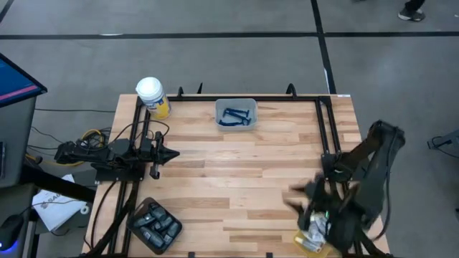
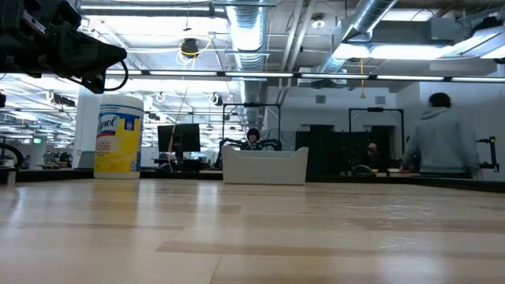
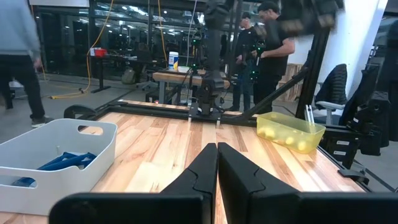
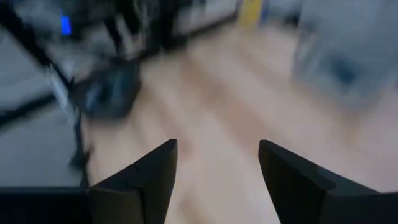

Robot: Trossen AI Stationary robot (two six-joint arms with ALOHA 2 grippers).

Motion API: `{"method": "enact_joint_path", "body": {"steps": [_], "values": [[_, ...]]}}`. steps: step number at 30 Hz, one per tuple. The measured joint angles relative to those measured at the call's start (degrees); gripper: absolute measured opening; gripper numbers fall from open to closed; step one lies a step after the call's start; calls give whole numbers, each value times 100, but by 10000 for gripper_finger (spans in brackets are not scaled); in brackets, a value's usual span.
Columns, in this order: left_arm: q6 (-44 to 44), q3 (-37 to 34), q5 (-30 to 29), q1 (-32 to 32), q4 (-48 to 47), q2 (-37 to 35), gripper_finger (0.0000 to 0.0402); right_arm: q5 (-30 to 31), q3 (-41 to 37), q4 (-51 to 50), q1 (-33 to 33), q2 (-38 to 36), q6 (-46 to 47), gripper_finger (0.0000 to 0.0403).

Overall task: Pick & Place Travel size toiletries
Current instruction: Return to Home Position

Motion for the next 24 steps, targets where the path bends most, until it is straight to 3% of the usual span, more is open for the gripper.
{"method": "enact_joint_path", "body": {"steps": [3,8,12,16,20,24], "values": [[2,1,2,1,0,1,8,494,0,309,-486,-750,-1568,204],[2,1,0,1,0,1,8,173,0,1233,-1699,-1788,-4527,144],[2,1,0,1,0,1,8,-1407,0,2265,-2968,-2312,-6719,67],[2,-1,0,0,-1,1,8,-3302,-10,2867,-4288,-2585,-8138,8],[2,-1,2,-1,-2,1,8,-4546,-523,3485,-5457,-2944,-8591,15],[1,1,1,0,-2,1,8,-5765,-1613,4275,-6469,-3506,-8479,3]]}}
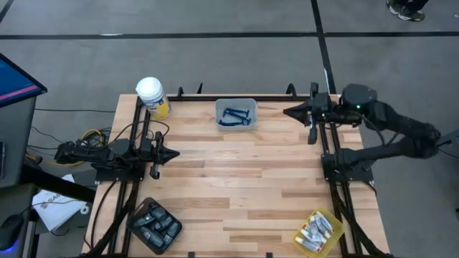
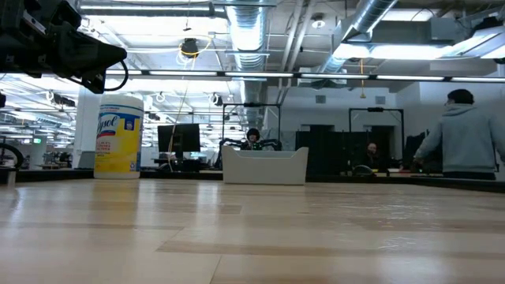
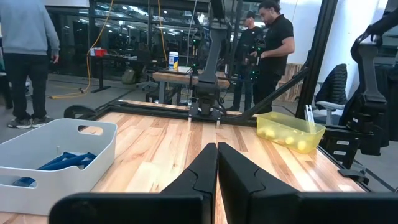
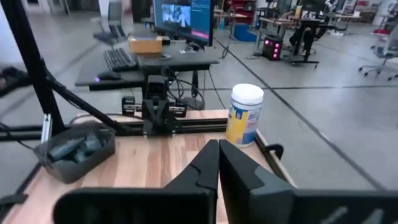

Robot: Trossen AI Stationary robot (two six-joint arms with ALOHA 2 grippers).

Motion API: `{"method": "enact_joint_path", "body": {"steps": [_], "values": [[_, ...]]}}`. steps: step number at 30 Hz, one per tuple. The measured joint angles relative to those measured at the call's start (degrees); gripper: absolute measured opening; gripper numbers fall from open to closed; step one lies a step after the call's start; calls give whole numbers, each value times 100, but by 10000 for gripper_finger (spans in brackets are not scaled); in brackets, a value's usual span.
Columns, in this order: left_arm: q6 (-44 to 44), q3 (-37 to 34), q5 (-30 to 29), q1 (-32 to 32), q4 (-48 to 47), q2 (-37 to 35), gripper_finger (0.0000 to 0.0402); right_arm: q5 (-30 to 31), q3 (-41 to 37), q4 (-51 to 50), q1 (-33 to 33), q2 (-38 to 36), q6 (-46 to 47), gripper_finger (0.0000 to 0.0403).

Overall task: Pick & Place Travel size toiletries
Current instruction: Return to Home Position

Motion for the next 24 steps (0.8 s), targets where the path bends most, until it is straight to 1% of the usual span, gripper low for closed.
{"method": "enact_joint_path", "body": {"steps": [2,4,8,10,12,15,19,21,24], "values": [[1,-1,-1,1,0,0,8,-369,-624,422,-372,-347,221,6],[-1,-1,1,1,0,0,8,-612,-1237,859,-643,-687,435,4],[-1,-2,-1,1,0,0,8,-752,-2414,1349,-930,-1669,1002,3],[0,-1,1,1,0,0,8,-771,-2886,1694,-929,-2255,1438,1],[1,0,0,1,0,0,8,-765,-3346,1717,-887,-2884,1745,1],[1,0,-1,1,0,0,8,-600,-3936,1930,-786,-3738,2181,1],[1,-1,-1,-1,0,0,8,-47,-4628,2129,-605,-4663,2376,0],[-1,-1,0,1,0,0,8,156,-5029,2337,-514,-4950,2429,0],[-1,-1,1,1,-2,0,8,243,-5581,2830,-362,-4964,2530,0]]}}
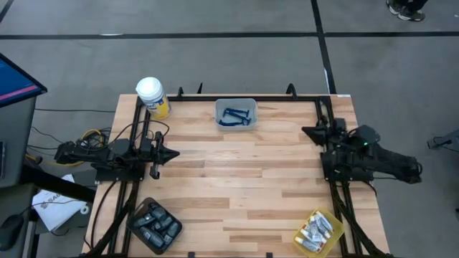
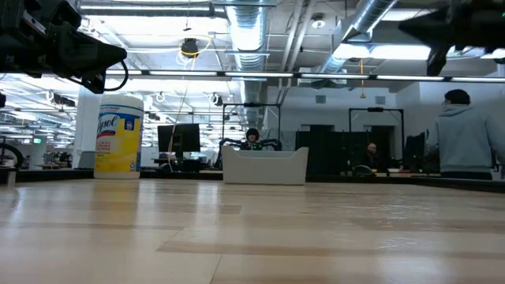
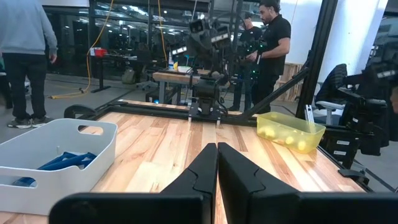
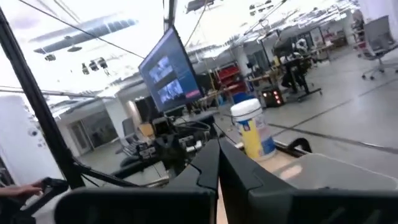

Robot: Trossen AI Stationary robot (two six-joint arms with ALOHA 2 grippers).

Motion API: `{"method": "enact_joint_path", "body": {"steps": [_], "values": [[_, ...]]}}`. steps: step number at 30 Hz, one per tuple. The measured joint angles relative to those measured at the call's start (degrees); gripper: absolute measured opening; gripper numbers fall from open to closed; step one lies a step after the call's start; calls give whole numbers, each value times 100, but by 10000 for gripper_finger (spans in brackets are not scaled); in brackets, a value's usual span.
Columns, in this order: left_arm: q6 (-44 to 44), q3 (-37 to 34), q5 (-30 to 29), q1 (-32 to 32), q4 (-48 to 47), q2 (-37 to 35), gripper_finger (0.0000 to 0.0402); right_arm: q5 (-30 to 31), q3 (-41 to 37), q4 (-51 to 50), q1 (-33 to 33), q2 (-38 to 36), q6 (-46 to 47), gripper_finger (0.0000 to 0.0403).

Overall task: Pick & Place Travel size toiletries
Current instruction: Return to Home Position

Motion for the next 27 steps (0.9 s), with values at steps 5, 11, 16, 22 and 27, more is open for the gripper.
{"method": "enact_joint_path", "body": {"steps": [5,11,16,22,27], "values": [[2,-1,-2,-1,2,0,8,42,-851,1153,265,208,131,0],[-1,1,-2,0,2,0,8,40,-1174,1631,792,225,338,0],[2,-1,0,-2,2,0,8,16,-1174,1161,1316,229,-451,0],[1,-1,0,0,4,-2,8,0,-1173,-22,1642,280,-423,0],[1,-1,-2,0,2,0,8,-125,-1172,-60,1618,367,-651,0]]}}
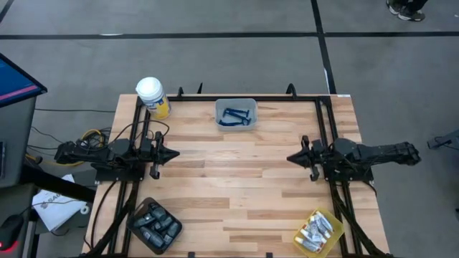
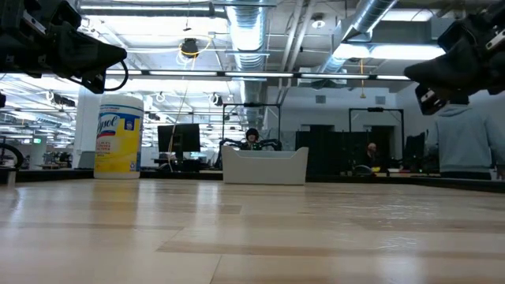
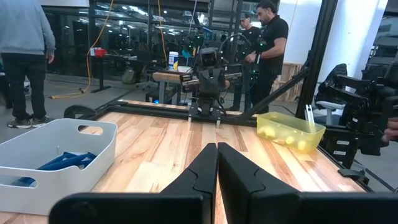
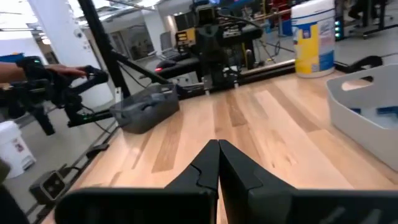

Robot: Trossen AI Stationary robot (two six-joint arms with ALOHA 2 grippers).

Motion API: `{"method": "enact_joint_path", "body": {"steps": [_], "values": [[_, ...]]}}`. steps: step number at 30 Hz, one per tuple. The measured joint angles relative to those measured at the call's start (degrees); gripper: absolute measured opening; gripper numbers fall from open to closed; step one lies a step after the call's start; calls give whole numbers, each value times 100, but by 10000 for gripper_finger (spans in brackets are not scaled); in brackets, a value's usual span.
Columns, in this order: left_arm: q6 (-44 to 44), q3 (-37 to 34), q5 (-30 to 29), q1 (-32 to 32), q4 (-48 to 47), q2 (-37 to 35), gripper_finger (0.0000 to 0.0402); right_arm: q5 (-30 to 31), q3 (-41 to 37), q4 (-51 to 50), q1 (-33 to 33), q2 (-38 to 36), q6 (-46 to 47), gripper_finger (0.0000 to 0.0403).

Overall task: Pick & Place Travel size toiletries
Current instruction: Return to Home Position

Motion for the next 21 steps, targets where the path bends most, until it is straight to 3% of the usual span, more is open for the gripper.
{"method": "enact_joint_path", "body": {"steps": [21], "values": [[1,1,0,0,0,0,8,12,0,-13,-251,21,2,0]]}}
